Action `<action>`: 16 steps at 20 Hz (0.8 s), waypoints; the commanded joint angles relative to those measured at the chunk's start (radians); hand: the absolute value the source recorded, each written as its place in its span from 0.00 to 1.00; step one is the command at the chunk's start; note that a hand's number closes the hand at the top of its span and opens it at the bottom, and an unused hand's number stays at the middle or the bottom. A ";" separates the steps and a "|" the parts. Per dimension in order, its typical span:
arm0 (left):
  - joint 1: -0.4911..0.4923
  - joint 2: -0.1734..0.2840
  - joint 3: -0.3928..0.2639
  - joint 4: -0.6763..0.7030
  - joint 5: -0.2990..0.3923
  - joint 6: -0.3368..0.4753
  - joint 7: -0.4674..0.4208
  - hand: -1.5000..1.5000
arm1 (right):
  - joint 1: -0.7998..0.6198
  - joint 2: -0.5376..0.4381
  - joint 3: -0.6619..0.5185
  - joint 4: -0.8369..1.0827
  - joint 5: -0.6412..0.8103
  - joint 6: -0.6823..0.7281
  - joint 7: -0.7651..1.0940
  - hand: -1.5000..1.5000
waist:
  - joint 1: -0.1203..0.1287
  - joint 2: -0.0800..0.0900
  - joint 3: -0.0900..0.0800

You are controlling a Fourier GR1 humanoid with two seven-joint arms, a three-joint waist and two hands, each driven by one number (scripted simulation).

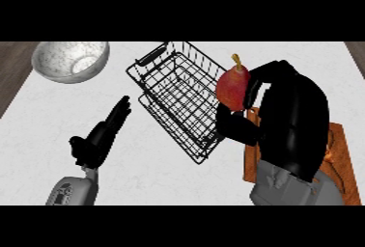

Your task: Pick the pear from the cutting board and place it in the tiered basket

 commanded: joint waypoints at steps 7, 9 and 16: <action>-0.007 -0.018 -0.017 0.006 -0.021 0.014 -0.003 0.50 | -0.354 0.007 -0.173 0.557 -0.168 -0.189 0.084 1.00 | 0.007 0.003 0.002; -0.017 -0.005 -0.009 0.014 0.004 -0.021 0.007 0.50 | -0.456 0.007 -0.161 0.634 -0.204 -0.207 0.134 1.00 | 0.018 0.002 0.001; -0.013 -0.035 -0.031 -0.007 -0.021 0.015 0.019 0.50 | -0.532 0.007 -0.195 0.825 -0.338 -0.425 0.055 1.00 | 0.029 0.003 0.002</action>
